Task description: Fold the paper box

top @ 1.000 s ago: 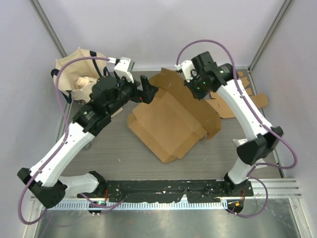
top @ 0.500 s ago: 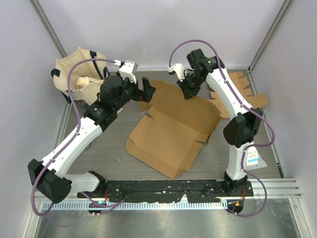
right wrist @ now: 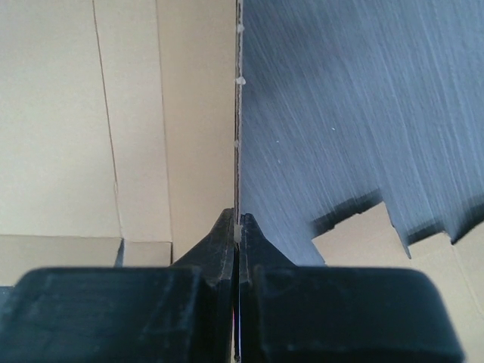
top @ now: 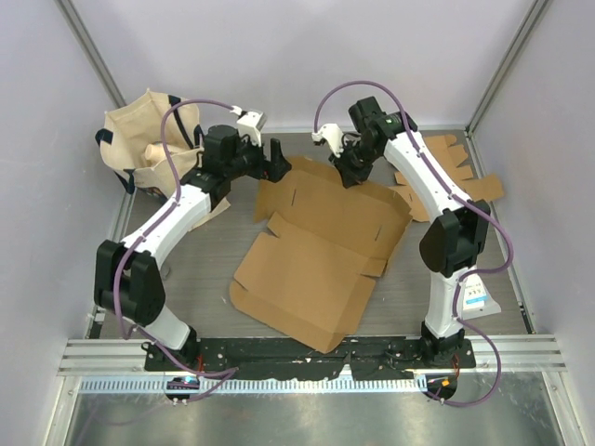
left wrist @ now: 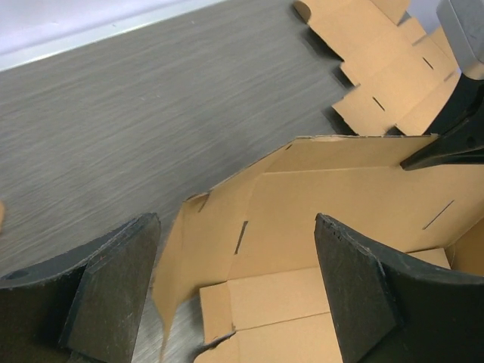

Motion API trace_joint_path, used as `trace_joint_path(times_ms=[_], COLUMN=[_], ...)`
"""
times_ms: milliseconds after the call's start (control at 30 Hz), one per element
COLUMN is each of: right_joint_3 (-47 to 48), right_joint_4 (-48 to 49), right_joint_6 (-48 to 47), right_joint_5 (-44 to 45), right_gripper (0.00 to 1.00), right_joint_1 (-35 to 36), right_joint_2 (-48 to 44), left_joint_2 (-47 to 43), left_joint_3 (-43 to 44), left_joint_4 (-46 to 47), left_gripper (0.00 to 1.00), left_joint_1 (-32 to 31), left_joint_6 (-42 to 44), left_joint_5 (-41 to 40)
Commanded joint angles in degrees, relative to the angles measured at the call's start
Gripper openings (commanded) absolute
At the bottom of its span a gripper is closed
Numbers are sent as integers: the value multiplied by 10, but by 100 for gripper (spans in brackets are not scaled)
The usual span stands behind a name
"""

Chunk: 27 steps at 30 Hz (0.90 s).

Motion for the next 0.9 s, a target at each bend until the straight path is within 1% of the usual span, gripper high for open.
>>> trace_joint_path(times_ms=[0,67,100,133,233,333,400,533,567,633,733,867], right_joint_3=[-5,-7,-8,-11,-9,3,9,21,23,31,43,47], right_joint_4=[20,25,32,35,45,44,42,43,43,42,42,60], right_joint_6=[-12,-12,-13,-12,-13,-15,-19,-22,-23,-26,-26,-30], right_joint_5=[-32,-37,-40,-40,-33,-23,-20,-14,-11,-5,-7,20], right_gripper=[2,2,2,2,2,1,1,2,2,2,2,2], right_joint_1=[2,2,2,2,9,15,16,20,23,23,25,38], right_joint_2=[-15,-20,-23,-25,-23,-13,-8,1,3,9,14,16], left_joint_2=[5,11,11,8,10,19,25,31,34,35,32,18], left_joint_3=[22,24,24,20,14,33,39,48,50,52,52,35], left_joint_4=[53,48,45,45,45,21,13,6,5,1,-13,-13], left_gripper=[85,82,78,77,73,71,66,60,55,53,44,19], left_joint_1=[-2,-3,-2,-3,-3,-3,-3,-7,-10,-11,-20,-35], left_joint_6=[15,18,17,15,16,19,15,23,25,27,26,14], left_joint_5=[53,53,50,47,14,7,7,-9,-9,-25,-34,-99])
